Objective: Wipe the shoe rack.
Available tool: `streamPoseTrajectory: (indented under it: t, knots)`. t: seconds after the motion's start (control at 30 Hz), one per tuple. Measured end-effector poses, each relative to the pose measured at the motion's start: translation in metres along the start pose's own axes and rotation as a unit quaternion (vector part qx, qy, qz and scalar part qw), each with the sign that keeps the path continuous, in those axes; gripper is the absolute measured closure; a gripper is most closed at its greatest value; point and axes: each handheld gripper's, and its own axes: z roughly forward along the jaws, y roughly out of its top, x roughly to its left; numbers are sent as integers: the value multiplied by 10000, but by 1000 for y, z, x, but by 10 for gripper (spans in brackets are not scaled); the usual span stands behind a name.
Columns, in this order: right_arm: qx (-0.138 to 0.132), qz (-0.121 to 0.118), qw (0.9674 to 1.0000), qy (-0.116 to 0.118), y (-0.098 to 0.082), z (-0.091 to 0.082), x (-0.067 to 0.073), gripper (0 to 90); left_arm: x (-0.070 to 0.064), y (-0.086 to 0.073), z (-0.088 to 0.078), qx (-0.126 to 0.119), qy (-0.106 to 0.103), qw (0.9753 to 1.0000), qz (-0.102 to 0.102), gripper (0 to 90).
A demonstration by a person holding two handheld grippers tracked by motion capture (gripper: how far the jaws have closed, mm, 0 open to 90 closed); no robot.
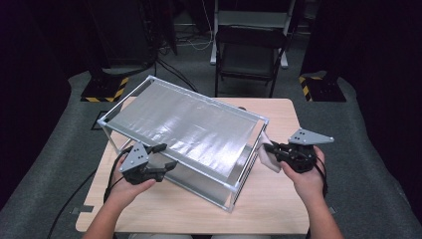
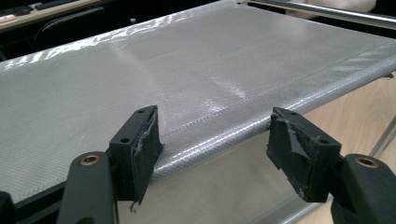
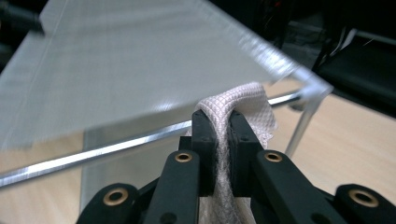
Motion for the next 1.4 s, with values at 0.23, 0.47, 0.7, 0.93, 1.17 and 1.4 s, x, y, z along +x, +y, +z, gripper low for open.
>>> streamPoseTrajectory:
  t: [0.23, 0.47, 0.7, 0.93, 1.17, 1.4]
  knots:
    - [-90, -31, 9999, -36, 13, 9, -7, 830, 0, 0, 0, -11, 10, 10000, 7, 339]
    - [4, -205, 9998, 69, 7, 34, 2, 811, 0, 0, 1, -20, 5, 10000, 13, 340]
    - [-103, -144, 9995, -277, 10, 46, -17, 793, 1, 0, 0, 22, -10, 10000, 54, 359]
    - [-88, 151, 9989, -425, 14, 57, -39, 780, 1, 0, 0, 23, -47, 10000, 32, 360]
    - [20, 203, 9998, -32, 11, 49, -25, 795, 1, 0, 0, -10, -47, 10000, -8, 358]
    - [135, -221, 9979, 594, 5, 31, 17, 797, 1, 0, -1, 9, -40, 10000, 18, 358]
